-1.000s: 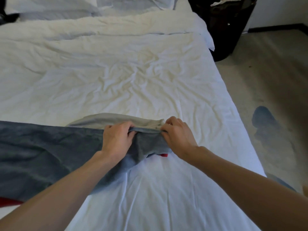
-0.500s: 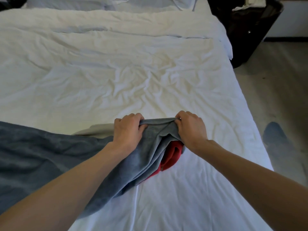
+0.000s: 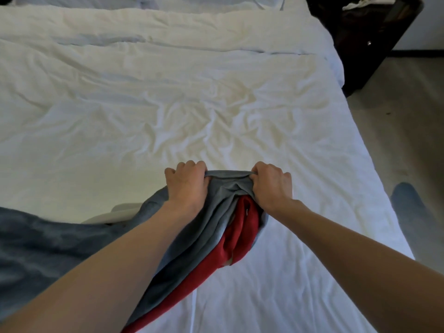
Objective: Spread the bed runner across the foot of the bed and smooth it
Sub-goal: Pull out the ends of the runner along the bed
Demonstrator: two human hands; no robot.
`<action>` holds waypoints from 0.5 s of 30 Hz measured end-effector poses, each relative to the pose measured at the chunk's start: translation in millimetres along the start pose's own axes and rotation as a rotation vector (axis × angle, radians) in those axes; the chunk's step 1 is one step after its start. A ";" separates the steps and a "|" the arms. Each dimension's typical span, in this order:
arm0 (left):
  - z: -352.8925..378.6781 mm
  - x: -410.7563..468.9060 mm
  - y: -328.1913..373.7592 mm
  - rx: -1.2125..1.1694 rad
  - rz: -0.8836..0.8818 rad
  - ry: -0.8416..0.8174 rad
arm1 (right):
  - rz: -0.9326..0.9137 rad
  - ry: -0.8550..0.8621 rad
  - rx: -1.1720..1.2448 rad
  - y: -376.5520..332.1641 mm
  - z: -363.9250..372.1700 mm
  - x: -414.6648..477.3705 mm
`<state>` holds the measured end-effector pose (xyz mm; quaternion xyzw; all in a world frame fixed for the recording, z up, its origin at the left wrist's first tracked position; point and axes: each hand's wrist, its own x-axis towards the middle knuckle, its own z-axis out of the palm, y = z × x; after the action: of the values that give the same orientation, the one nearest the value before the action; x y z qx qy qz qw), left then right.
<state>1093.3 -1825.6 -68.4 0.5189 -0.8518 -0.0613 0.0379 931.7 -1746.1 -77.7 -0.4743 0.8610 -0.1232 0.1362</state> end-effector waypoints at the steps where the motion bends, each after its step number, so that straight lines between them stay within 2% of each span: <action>1: 6.8 0.4 -1.0 0.019 -0.014 -0.021 | 0.015 -0.017 0.027 0.0 8.3 1.9; 6: 33.7 -12.5 -10.5 0.063 -0.046 -0.114 | 0.103 -0.038 0.196 -5.0 34.8 -3.7; 10: 36.6 -23.6 -13.5 0.004 -0.020 -0.032 | 0.184 0.010 0.413 -6.8 32.1 -15.6; 15: 20.8 -40.8 -3.8 -0.075 0.050 0.059 | 0.145 0.038 0.372 -4.6 24.2 -43.3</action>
<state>1112.8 -1789.7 -89.6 0.4974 -0.8600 -0.0773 0.0839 965.9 -1713.7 -93.5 -0.3754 0.8576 -0.2789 0.2140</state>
